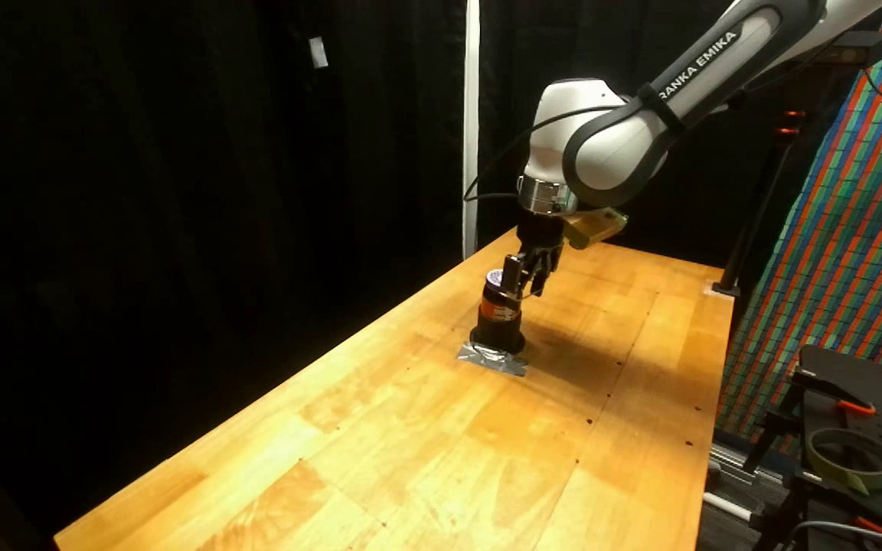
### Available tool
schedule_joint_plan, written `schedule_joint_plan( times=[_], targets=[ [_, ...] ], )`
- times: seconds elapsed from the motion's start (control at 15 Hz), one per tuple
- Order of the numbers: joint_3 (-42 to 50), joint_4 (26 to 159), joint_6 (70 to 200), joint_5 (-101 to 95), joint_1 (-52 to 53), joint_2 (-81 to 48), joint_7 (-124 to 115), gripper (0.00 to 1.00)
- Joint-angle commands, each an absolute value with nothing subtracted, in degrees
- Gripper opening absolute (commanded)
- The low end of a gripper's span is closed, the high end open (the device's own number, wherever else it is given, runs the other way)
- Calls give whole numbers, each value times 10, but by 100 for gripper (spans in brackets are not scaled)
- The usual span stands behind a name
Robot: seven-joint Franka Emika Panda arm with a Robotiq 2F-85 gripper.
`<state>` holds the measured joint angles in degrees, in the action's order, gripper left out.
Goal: Put the rubber band around the black cup.
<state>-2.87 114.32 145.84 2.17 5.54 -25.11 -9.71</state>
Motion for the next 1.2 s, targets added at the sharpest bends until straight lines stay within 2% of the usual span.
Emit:
schedule_joint_plan(
  times=[0.0, 0.4, 0.53, 0.8, 0.93, 1.13],
  targets=[
    [-8, 1241, 1590, -4, 82, -196, -135, 51],
    [107, 1337, 1754, -138, 190, -157, -245, 5],
    [175, 1353, 1807, -189, 242, -156, -289, 0],
    [323, 1369, 1910, -234, 358, -175, -321, 2],
    [357, 1385, 1957, -218, 391, -183, -307, 2],
    [361, 1413, 2011, -216, 409, -184, -296, 2]
  ],
)
